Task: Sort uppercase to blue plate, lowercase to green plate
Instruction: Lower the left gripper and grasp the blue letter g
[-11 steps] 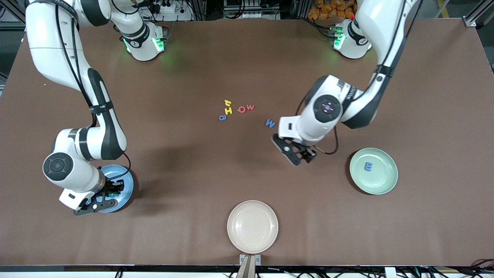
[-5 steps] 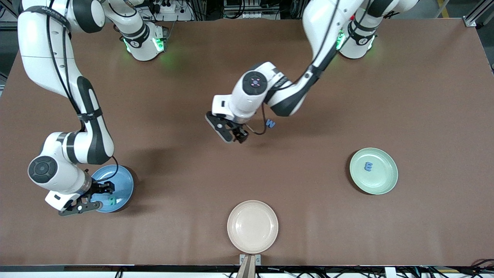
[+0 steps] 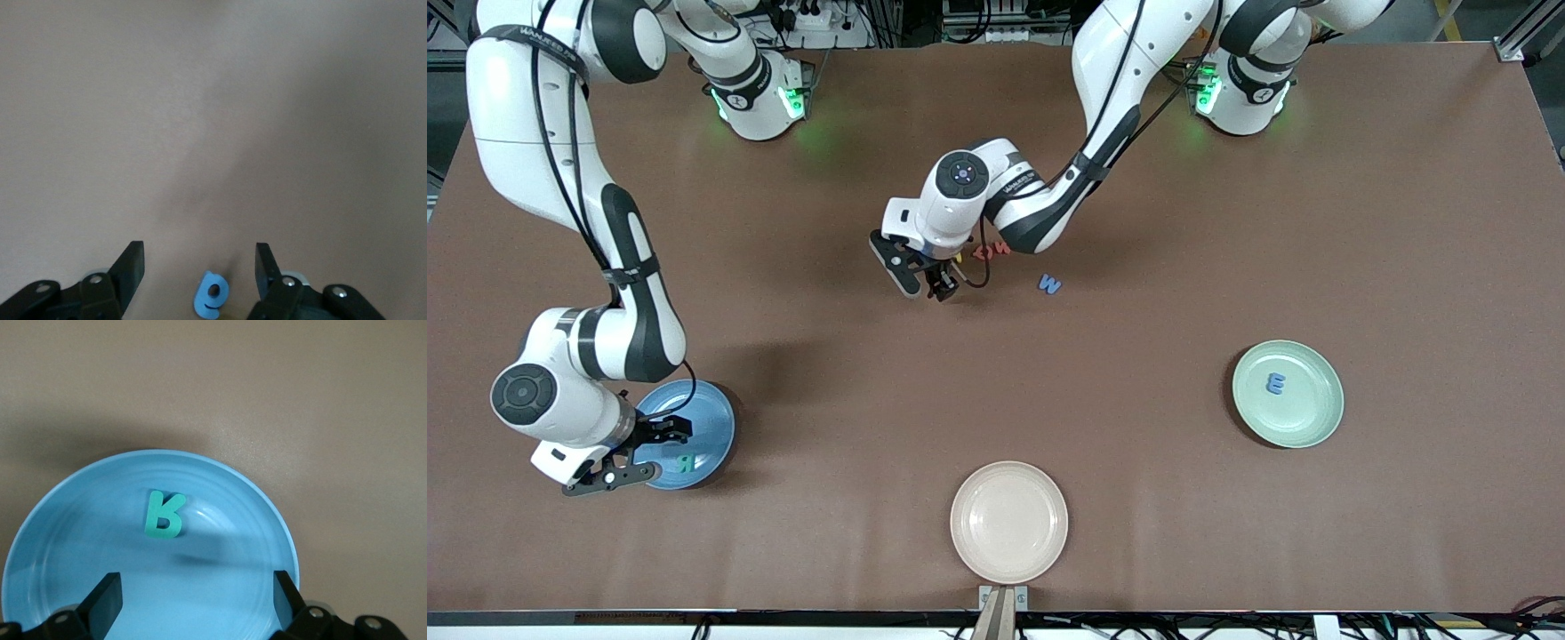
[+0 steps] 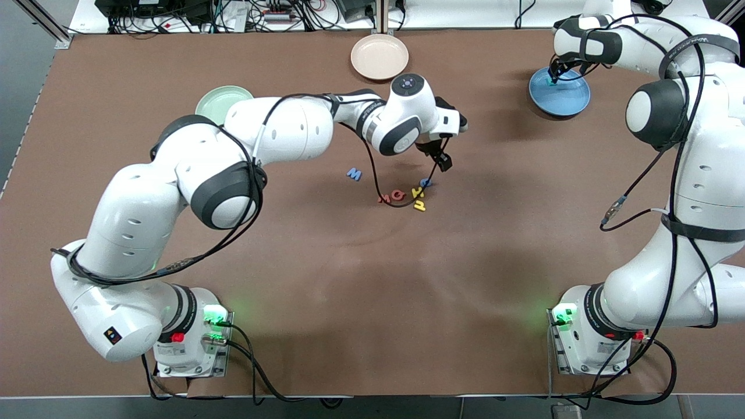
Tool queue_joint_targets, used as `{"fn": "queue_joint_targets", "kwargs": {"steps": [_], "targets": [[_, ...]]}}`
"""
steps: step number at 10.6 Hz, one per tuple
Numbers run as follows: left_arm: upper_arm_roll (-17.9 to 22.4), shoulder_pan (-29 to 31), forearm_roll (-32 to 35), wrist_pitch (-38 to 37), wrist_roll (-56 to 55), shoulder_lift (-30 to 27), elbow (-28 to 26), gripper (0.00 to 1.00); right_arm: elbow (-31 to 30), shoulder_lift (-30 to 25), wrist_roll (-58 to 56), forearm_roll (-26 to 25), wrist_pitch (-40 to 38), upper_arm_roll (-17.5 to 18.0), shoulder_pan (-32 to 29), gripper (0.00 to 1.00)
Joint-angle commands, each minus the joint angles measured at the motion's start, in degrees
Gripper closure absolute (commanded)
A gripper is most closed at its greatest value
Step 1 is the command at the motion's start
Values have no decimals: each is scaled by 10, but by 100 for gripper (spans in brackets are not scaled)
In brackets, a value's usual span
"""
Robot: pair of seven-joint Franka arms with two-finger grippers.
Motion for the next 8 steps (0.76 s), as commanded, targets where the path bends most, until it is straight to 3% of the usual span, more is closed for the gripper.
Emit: {"fn": "queue_joint_targets", "kwargs": {"steps": [1,8], "targets": [[6,-11,49,-2,-30,8,10,25,6,5,-5,-1,8,8,-7,0],[1,-24,106,-8,-27,8,-40,28,6,14,-5,-1,8,8,-7,0]]}}
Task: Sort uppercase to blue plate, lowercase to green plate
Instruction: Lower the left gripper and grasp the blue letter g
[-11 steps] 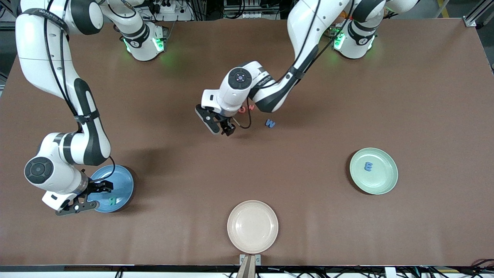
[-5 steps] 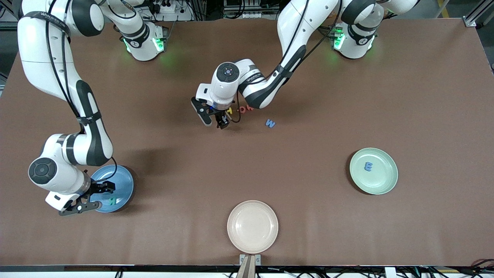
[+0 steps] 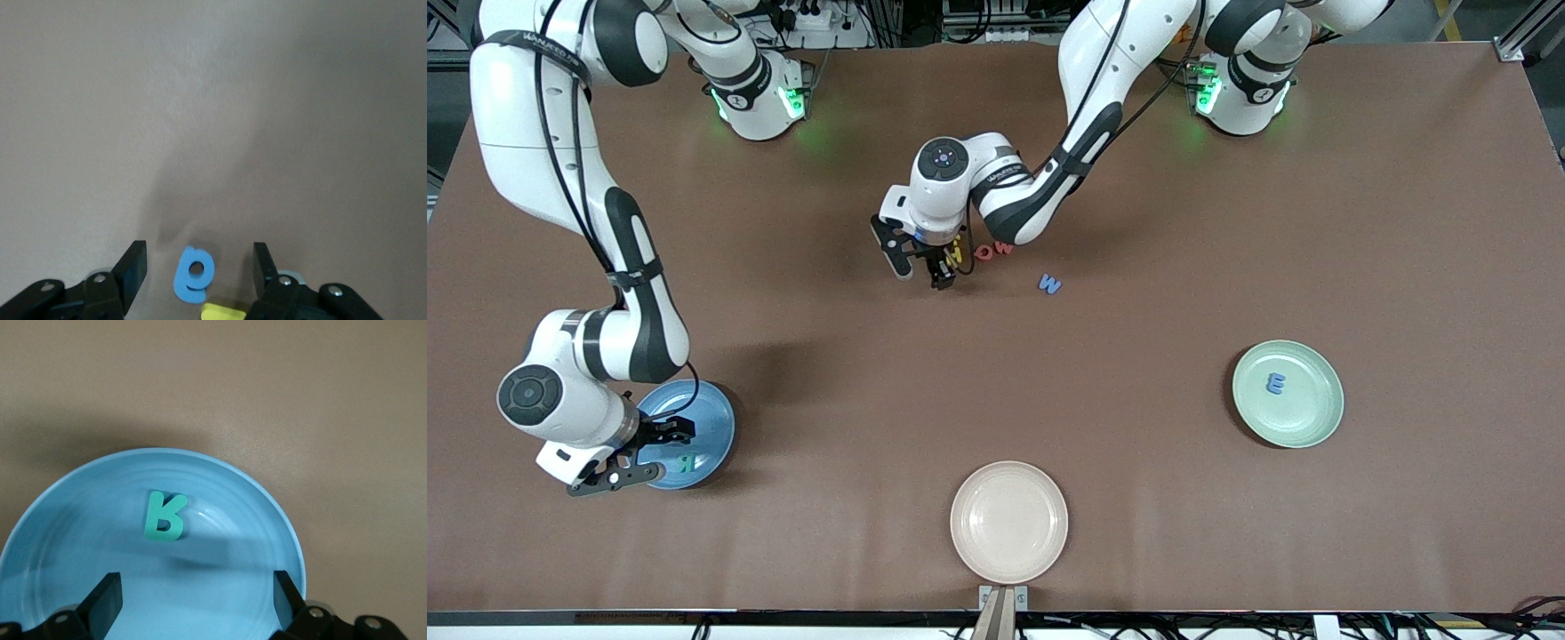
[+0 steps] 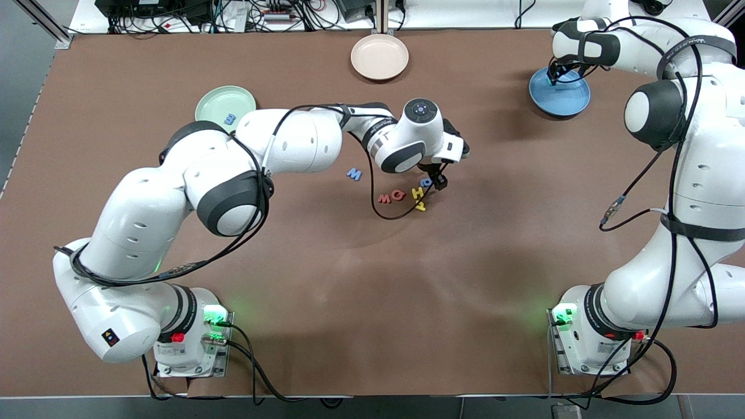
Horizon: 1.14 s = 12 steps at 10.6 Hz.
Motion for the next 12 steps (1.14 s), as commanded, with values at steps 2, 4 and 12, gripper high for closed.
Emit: {"fn": "queue_joint_targets", "kwargs": {"steps": [2,4,12], "targets": [[1,-2,20,-3,-8,-3,-12,29,6,7,-4,-1,5,7,-7,0],[1,-2,28,-3,-8,2,-10,36,6,9,-4,-1,5,8,-7,0],[1,-2,30,-3,-8,4,-11,99,6,10,-4,-1,9,7,-7,0]]}}
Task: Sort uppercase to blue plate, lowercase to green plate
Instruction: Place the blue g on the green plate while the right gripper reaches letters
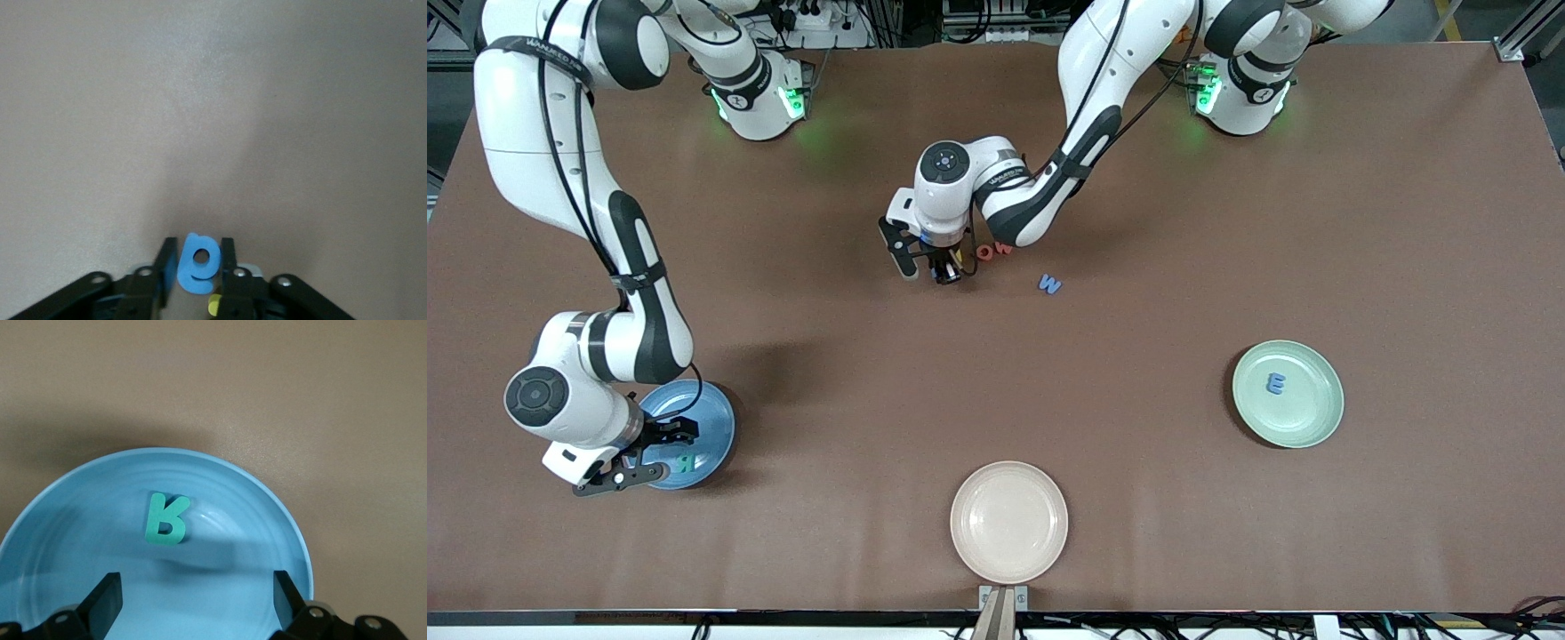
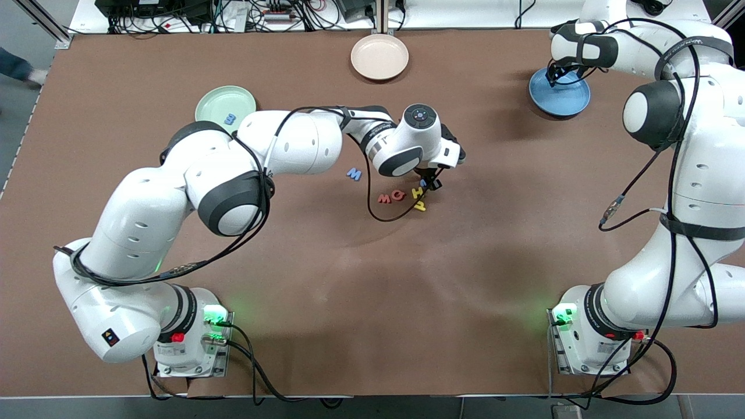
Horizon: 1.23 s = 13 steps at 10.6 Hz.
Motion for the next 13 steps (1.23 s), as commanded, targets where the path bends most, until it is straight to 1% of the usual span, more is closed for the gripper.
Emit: {"fn": "queue_joint_targets", "kwargs": {"steps": [1,3,5,6,7,8,10,11,13], "targets": [[-1,-2,26,-3,-8,1,-4,100,6,4,-4,-1,3,6,-7,0],[-1,3,32,-18,-8,-8,-2,100,6,4,-4,-1,3,7,-7,0],[4,20,23,-74,-15,-37,12,100,7,1,3,0,-1,8,1,0],[1,53,22,-84,-13,-51,13,100,10,-1,6,8,-4,15,5,0],[2,75,21,-89,-11,-69,13,100,13,-7,32,28,-6,24,15,0],[4,104,21,-89,-10,-84,13,100,13,-13,73,36,-14,27,36,0],[3,179,15,-144,-7,-126,10,100,26,-15,188,36,-38,27,106,0],[4,211,4,-194,-6,-145,10,100,36,-15,241,36,-51,27,149,0],[6,284,-47,-310,-8,-186,4,100,61,-12,374,30,-71,19,254,0]]}}
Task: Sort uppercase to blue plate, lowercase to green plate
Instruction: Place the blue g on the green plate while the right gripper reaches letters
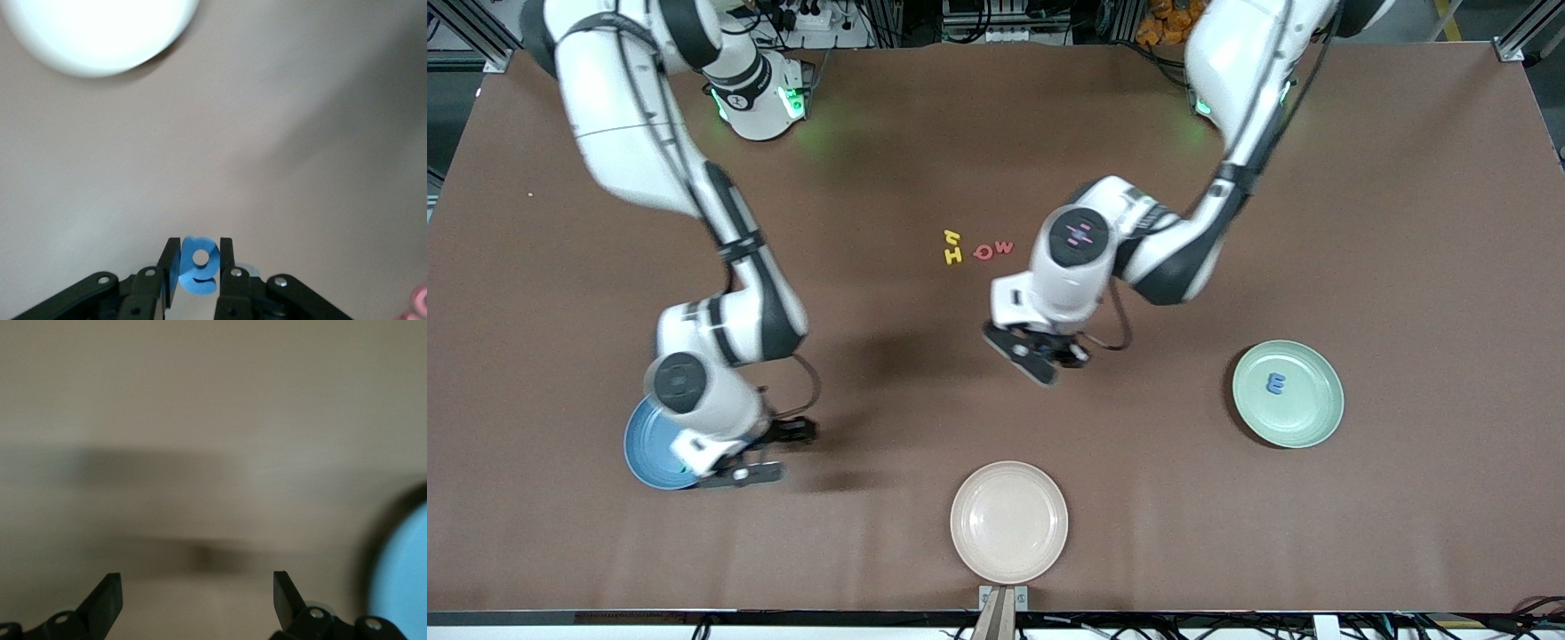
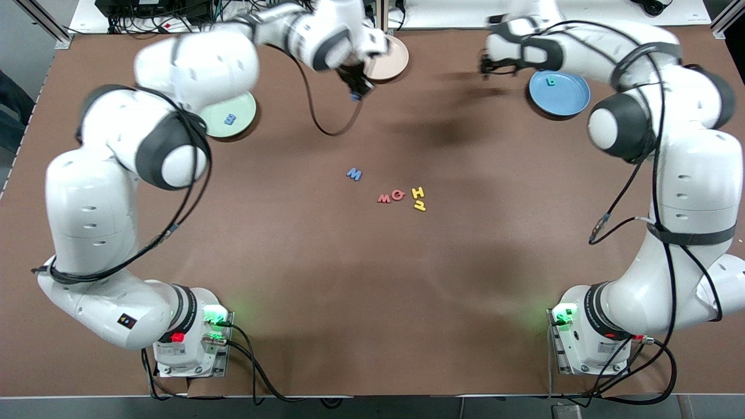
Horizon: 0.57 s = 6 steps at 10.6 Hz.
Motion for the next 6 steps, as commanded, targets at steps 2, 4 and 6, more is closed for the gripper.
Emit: {"fn": "queue_joint_targets", "kwargs": {"steps": [2,4,6], "targets": [[45,68,-29,-129,-1,-51,-27,100,27,-3,185,3,-39,-11,135,0],[114,70,-29,-132,15,-45,-42,100,27,-2,238,2,-40,-13,221,0],[171,83,-45,-131,102,-38,-50,100,26,2,332,2,-41,-22,299,0]]}}
